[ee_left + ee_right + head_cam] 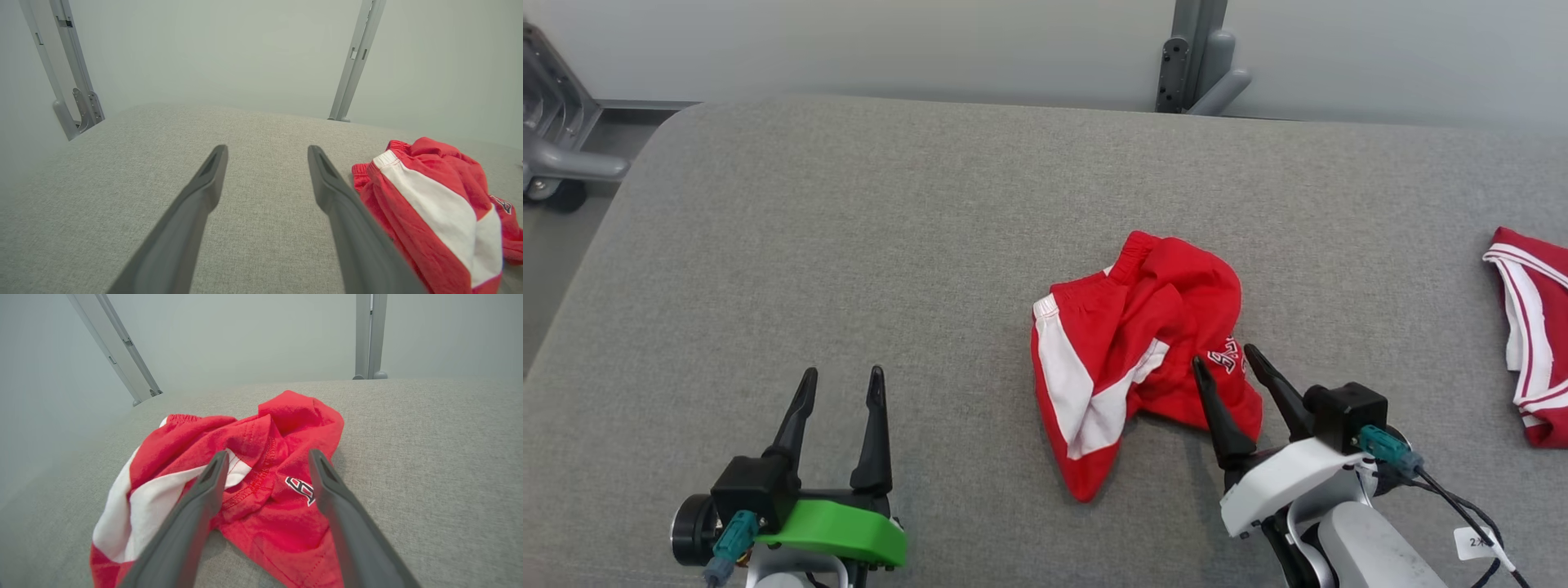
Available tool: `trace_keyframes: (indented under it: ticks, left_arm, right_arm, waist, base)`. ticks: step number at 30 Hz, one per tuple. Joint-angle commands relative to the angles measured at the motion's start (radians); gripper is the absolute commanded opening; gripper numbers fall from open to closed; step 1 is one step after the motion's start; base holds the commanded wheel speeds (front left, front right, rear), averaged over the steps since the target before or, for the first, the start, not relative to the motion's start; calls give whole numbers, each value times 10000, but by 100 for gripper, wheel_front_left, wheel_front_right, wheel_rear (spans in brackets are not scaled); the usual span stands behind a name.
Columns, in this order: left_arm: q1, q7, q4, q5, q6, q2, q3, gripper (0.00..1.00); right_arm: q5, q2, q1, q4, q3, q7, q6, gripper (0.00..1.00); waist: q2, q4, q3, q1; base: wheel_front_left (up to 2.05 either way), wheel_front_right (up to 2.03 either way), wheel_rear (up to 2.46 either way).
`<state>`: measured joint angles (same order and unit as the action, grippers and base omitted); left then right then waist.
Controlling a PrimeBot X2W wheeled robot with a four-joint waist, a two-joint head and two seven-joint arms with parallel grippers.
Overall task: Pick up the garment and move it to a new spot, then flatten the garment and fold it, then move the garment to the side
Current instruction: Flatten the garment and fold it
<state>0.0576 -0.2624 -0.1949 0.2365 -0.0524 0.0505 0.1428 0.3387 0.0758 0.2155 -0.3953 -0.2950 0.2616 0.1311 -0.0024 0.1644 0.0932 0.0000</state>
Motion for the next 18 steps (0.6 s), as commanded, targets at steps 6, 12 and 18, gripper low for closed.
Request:
trace_keyframes:
  ticks: [6, 12, 18]
  left_arm:
    - [157, -30, -120, -18, -35, 4, 111, 100]
    - [147, -30, -161, -96, -62, 4, 94, 100]
    - [196, -30, -140, -102, -63, 4, 74, 100]
  right_arm:
    - [-295, -78, 472, -806, -88, -110, -10, 100]
    - [-361, 2, 1123, -2094, -413, -278, -10, 100]
    - [-119, -31, 1805, -3368, -638, -258, -10, 100]
  waist:
    - [24, 531, 62, 0]
    - [24, 936, 72, 0]
    - [24, 1223, 191, 0]
  base:
    - [0, 0, 0]
    - [0, 0, 0]
    - [0, 0, 0]
